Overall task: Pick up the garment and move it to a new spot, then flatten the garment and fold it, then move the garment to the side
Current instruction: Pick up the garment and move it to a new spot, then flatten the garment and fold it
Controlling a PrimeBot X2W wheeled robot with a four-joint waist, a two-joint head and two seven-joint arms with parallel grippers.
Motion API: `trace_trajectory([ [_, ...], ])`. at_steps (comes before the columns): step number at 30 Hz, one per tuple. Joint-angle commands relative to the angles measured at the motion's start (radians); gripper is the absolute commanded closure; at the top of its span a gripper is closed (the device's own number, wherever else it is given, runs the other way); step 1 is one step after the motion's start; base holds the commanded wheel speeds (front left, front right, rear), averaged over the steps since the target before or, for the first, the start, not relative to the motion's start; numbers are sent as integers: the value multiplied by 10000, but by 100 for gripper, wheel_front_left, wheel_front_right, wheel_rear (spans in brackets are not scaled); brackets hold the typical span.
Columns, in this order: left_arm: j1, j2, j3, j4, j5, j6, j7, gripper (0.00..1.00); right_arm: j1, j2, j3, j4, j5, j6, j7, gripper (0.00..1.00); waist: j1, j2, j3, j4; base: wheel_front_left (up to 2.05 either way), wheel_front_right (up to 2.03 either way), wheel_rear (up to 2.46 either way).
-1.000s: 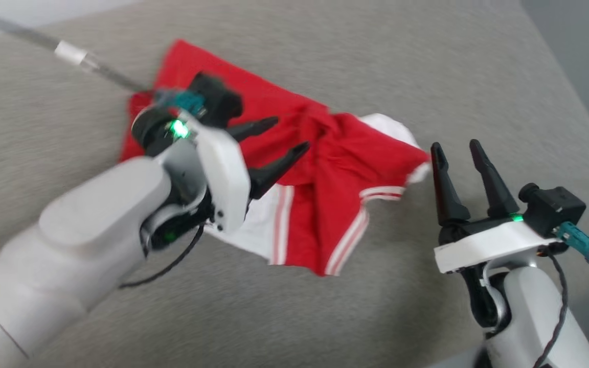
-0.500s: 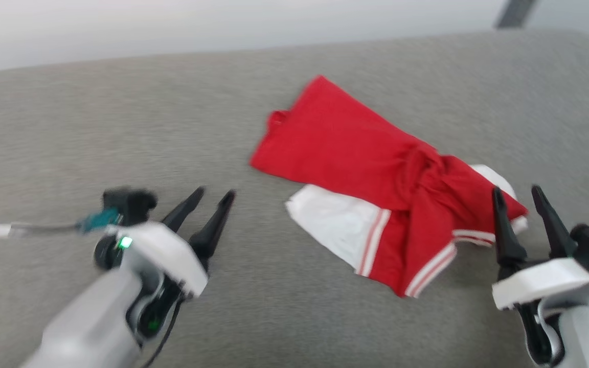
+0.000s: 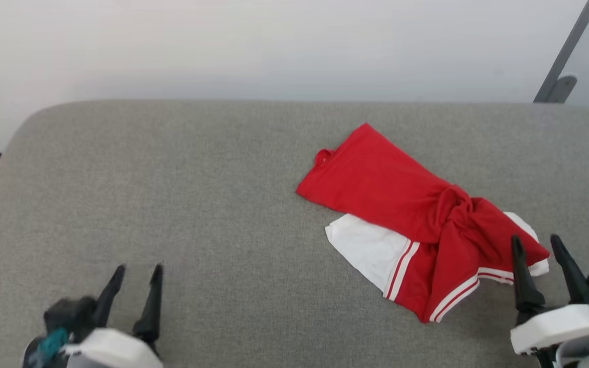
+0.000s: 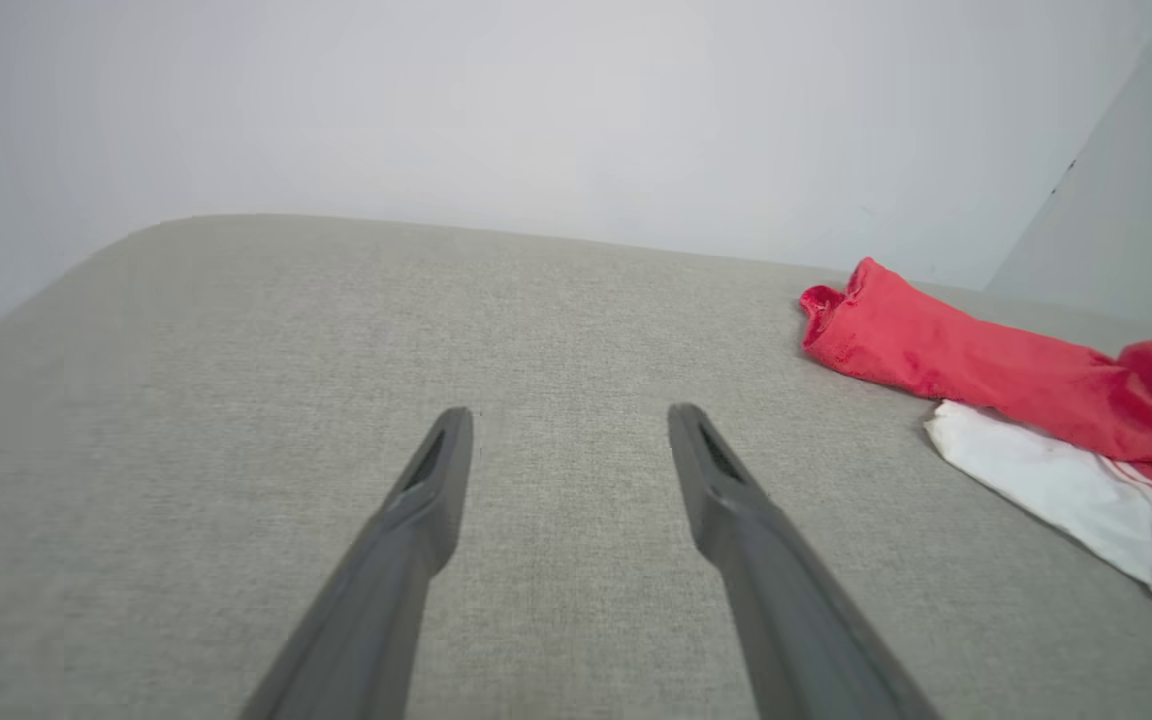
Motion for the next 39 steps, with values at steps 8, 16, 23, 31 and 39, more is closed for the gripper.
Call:
trace_trajectory([
  [8, 1560, -817, 1685, -1380, 1806, -327, -49, 0, 569, 43, -398, -514, -116, 0, -47, 0, 0, 0, -425, -122, 0, 0, 0],
  [16, 2031, -1434, 2291, -1508, 2435, -706, -49, 0, 763, 174, -424, -640, -96, 0, -47, 0, 0, 0, -373, -278, 0, 0, 0],
  [23, 1784, -1652, 2444, -1607, 2676, -857, -49, 0, 616, 248, -377, -694, -138, 0, -47, 0, 0, 0, -185, -380, 0, 0, 0],
  [31, 291, -904, 960, -1417, 2377, -877, -49, 0, 145, 321, -259, -792, -19, 0, -47, 0, 0, 0, 498, -644, 0, 0, 0],
  [39, -3510, 978, -2612, -671, 9, -871, 2176, 0, -558, 603, -179, -908, 106, 0, -47, 0, 0, 0, 1680, -1543, 0, 0, 0],
])
